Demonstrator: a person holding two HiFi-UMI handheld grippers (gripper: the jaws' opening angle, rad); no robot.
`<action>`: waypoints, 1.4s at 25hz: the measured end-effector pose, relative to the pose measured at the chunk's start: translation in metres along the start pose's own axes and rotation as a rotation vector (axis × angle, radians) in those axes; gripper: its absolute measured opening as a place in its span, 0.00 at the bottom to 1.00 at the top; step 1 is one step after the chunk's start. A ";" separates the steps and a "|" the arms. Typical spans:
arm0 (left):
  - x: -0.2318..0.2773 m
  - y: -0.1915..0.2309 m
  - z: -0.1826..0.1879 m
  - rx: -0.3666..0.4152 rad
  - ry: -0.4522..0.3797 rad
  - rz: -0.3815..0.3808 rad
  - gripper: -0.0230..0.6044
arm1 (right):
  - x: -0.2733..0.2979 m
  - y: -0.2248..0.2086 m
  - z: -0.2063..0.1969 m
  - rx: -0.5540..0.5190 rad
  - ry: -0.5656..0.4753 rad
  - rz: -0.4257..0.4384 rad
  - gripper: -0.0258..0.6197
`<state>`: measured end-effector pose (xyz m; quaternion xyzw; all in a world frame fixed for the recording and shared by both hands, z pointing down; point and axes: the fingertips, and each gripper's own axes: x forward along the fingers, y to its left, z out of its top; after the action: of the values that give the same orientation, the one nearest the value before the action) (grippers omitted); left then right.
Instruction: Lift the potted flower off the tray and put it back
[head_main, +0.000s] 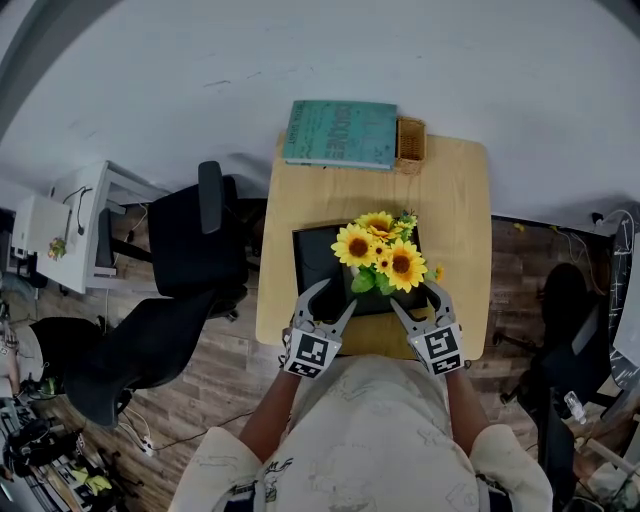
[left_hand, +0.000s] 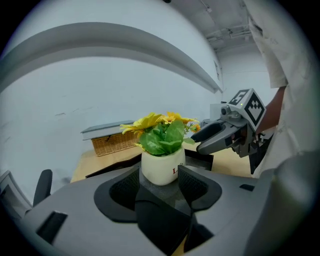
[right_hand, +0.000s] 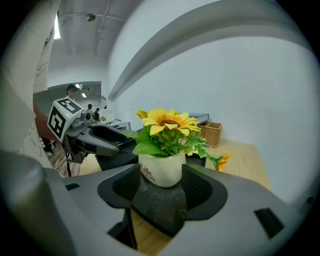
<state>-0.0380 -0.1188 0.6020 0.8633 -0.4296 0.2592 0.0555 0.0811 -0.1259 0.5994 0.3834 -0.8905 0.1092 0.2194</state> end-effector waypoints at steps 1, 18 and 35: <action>0.003 0.000 -0.001 0.015 0.008 -0.017 0.41 | 0.003 0.001 0.000 -0.006 0.009 0.009 0.44; 0.047 0.000 0.003 0.147 0.058 -0.269 0.46 | 0.041 0.000 0.006 -0.082 0.076 0.151 0.54; 0.064 0.002 0.010 0.107 0.035 -0.272 0.46 | 0.056 -0.009 0.011 -0.089 0.070 0.126 0.56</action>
<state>-0.0041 -0.1688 0.6246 0.9106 -0.2934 0.2866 0.0515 0.0504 -0.1715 0.6164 0.3126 -0.9086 0.0964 0.2597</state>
